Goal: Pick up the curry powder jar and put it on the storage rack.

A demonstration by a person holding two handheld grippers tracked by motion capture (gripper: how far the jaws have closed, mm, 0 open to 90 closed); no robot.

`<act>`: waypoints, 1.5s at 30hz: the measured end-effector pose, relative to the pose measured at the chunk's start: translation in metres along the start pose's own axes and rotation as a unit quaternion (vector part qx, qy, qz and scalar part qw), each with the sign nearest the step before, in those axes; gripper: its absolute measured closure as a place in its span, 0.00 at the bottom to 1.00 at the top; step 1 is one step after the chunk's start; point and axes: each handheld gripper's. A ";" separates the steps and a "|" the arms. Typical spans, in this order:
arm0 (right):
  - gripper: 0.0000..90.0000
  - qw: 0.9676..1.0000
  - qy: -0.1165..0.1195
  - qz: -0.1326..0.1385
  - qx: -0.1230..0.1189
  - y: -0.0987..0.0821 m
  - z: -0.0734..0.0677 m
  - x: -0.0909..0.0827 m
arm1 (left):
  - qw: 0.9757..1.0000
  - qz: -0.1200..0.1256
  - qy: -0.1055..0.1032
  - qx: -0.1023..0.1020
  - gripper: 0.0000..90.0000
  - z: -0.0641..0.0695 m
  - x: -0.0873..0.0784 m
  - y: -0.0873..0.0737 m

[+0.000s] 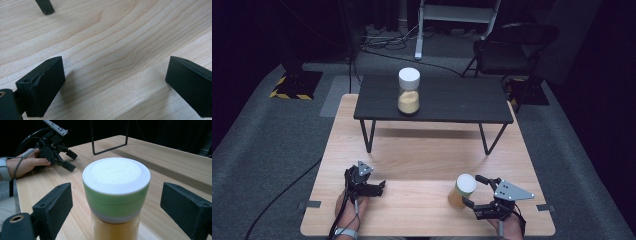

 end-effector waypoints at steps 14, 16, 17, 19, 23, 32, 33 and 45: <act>0.37 0.999 0.019 -0.026 0.005 0.005 0.011 0.021 | 1.000 0.000 -0.002 -0.001 0.03 0.000 0.000 0.000; 0.37 0.999 0.016 -0.029 -0.002 0.007 0.009 0.021 | 1.000 0.000 -0.003 -0.001 0.02 0.000 0.000 0.000; 0.37 0.999 0.016 -0.031 -0.003 0.008 0.009 0.021 | 1.000 0.000 -0.003 -0.001 0.02 0.000 0.000 0.000; 0.37 0.999 0.015 -0.032 -0.003 0.009 0.008 0.021 | 1.000 0.000 -0.004 -0.001 0.02 -0.001 0.000 0.000; 0.37 0.999 0.016 -0.039 -0.011 0.016 0.004 0.024 | 1.000 0.000 -0.004 -0.001 0.02 -0.001 0.000 0.000; 0.37 0.999 0.024 -0.033 -0.001 0.039 0.001 0.020 | 1.000 0.000 -0.004 -0.001 0.02 -0.001 0.000 0.000; 0.37 0.999 0.023 -0.035 0.002 0.043 0.001 0.020 | 1.000 0.000 -0.004 -0.001 0.02 -0.001 0.000 0.000; 0.37 1.000 0.010 -0.029 0.004 0.094 0.000 0.013 | 1.000 -0.001 -0.002 -0.003 0.02 0.000 -0.001 0.000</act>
Point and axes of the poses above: each handheld gripper's, and its own axes: x roughly forward along the jaws, y roughly out of its top, z roughly to its right, and after that the axes turned 13 degrees about x, right-handed
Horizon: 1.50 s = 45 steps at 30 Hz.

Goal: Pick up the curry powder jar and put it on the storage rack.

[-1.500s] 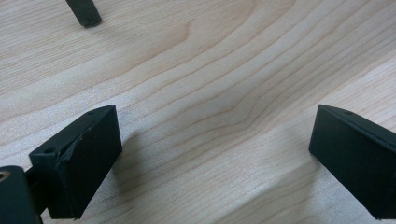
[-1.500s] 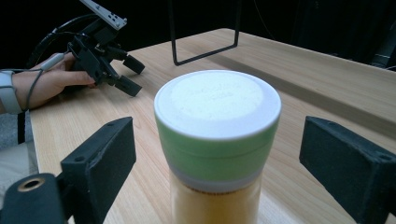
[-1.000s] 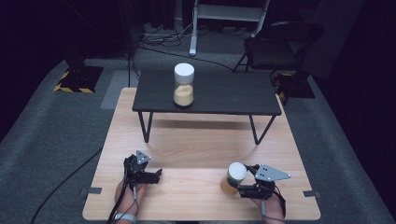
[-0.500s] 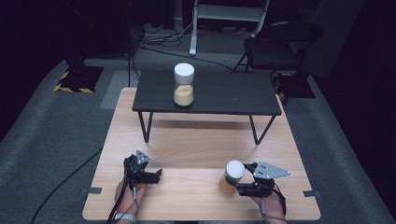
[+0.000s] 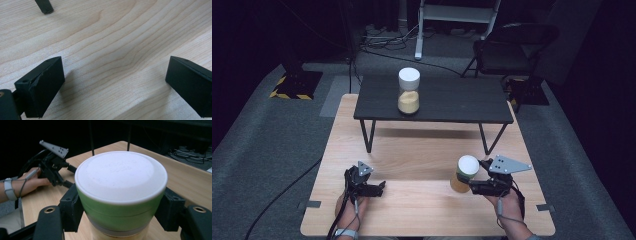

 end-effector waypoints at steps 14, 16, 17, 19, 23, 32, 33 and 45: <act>0.37 1.000 -0.017 0.012 -0.002 0.065 0.006 -0.004 | 1.000 0.000 0.000 0.000 0.02 0.000 0.000 0.000; 0.37 1.000 -0.022 0.012 -0.005 0.075 0.005 -0.002 | 1.000 0.000 0.000 0.000 0.02 0.000 0.000 0.000; 0.37 1.000 -0.024 0.012 -0.006 0.080 0.005 -0.002 | 1.000 0.000 0.000 0.000 0.02 0.000 0.000 0.000; 0.37 0.999 -0.028 0.014 -0.007 0.090 0.005 -0.001 | 1.000 0.000 0.000 0.000 0.02 0.000 0.000 0.000; 0.37 0.999 -0.032 0.019 -0.003 0.109 0.005 0.002 | 1.000 0.000 0.000 0.000 0.02 0.000 0.000 0.000; 0.37 0.998 -0.048 0.029 -0.007 0.152 0.002 0.009 | 1.000 0.001 -0.001 0.001 0.02 -0.001 0.000 0.000; 0.37 0.998 -0.050 0.032 -0.007 0.156 0.002 0.010 | 1.000 0.000 -0.001 0.000 0.02 -0.001 0.000 0.000; 0.37 0.996 -0.081 0.048 -0.011 0.189 0.007 0.031 | 1.000 0.001 -0.002 0.002 0.02 -0.001 0.000 0.000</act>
Point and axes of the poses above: each handheld gripper's, and its own axes: x roughly forward along the jaws, y roughly out of its top, z roughly to its right, and after that the axes turned 13 degrees about x, right-handed
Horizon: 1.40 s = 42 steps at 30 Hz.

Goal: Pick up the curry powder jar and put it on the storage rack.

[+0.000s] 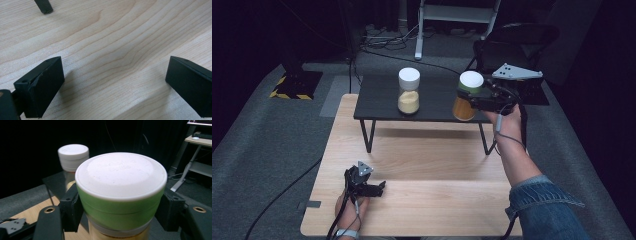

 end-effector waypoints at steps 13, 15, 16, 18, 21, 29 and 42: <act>0.37 0.999 -0.030 -0.013 0.021 -0.004 0.013 0.044 | 1.000 0.000 -0.001 0.002 0.02 0.000 0.000 0.000; 0.37 0.999 -0.031 -0.017 0.030 -0.005 0.015 0.047 | 1.000 0.000 -0.001 0.001 0.02 0.000 0.000 0.000; 0.37 0.999 -0.032 -0.016 0.033 -0.007 0.015 0.049 | 1.000 0.000 -0.001 0.002 0.02 0.000 0.000 0.000; 0.37 0.999 -0.036 -0.016 0.035 -0.010 0.016 0.051 | 1.000 0.000 -0.002 0.002 0.02 0.000 0.000 0.000; 0.37 0.998 -0.033 -0.008 0.052 -0.014 0.021 0.050 | 1.000 0.000 -0.002 0.002 0.02 0.000 0.000 0.000; 0.17 0.998 -0.034 -0.017 0.051 -0.007 0.023 0.044 | 1.000 0.000 -0.002 0.002 0.02 0.000 0.000 0.000; 0.07 0.999 -0.045 0.007 0.017 -0.026 0.017 -0.005 | 1.000 0.000 -0.002 0.001 0.02 0.000 0.000 0.000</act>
Point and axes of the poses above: each handheld gripper's, and its own axes: x roughly forward along the jaws, y roughly out of its top, z roughly to its right, and after that the axes turned 13 degrees about x, right-handed
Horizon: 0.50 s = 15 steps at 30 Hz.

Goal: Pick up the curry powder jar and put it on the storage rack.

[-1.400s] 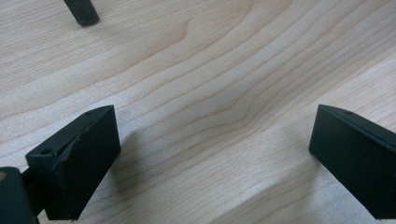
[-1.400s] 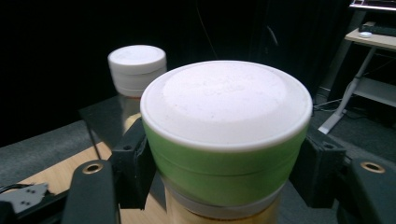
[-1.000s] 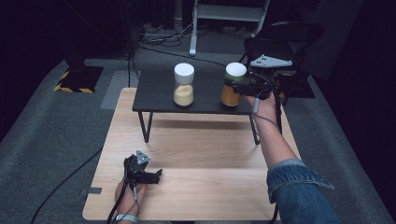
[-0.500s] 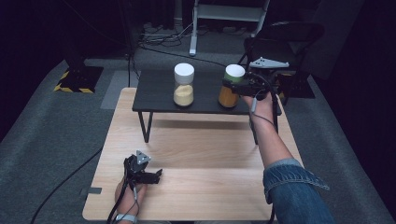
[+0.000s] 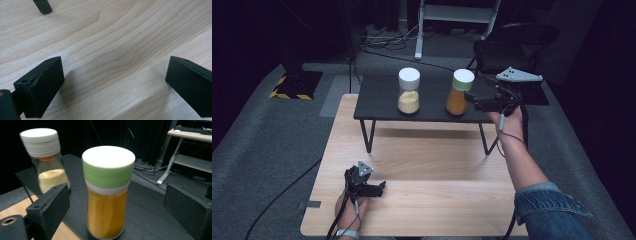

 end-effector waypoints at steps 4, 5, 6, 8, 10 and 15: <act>0.07 1.000 0.005 0.011 -0.002 -0.013 0.001 -0.012 | 1.000 0.000 0.000 0.000 0.02 0.000 0.000 0.000; 0.07 1.000 0.008 0.011 -0.002 -0.016 0.002 -0.014 | 1.000 0.000 0.000 0.000 0.02 0.000 0.000 0.000; 0.07 1.000 0.009 0.010 -0.003 -0.018 0.002 -0.016 | 1.000 0.000 0.000 0.000 0.02 0.000 0.000 0.000; 0.07 1.000 0.012 0.009 -0.005 -0.025 0.002 -0.021 | 1.000 0.000 0.000 0.000 0.02 0.000 0.000 0.000; 0.07 1.000 0.011 -0.002 -0.009 -0.027 0.001 -0.024 | 1.000 0.000 0.000 0.000 0.02 0.000 0.000 0.000; 0.07 1.000 0.021 0.009 -0.013 -0.050 0.003 -0.036 | 1.000 0.000 0.000 0.000 0.02 0.000 0.000 0.000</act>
Point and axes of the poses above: each handheld gripper's, and its own axes: x roughly forward along the jaws, y roughly out of its top, z roughly to its right, and after that the axes turned 13 degrees about x, right-handed
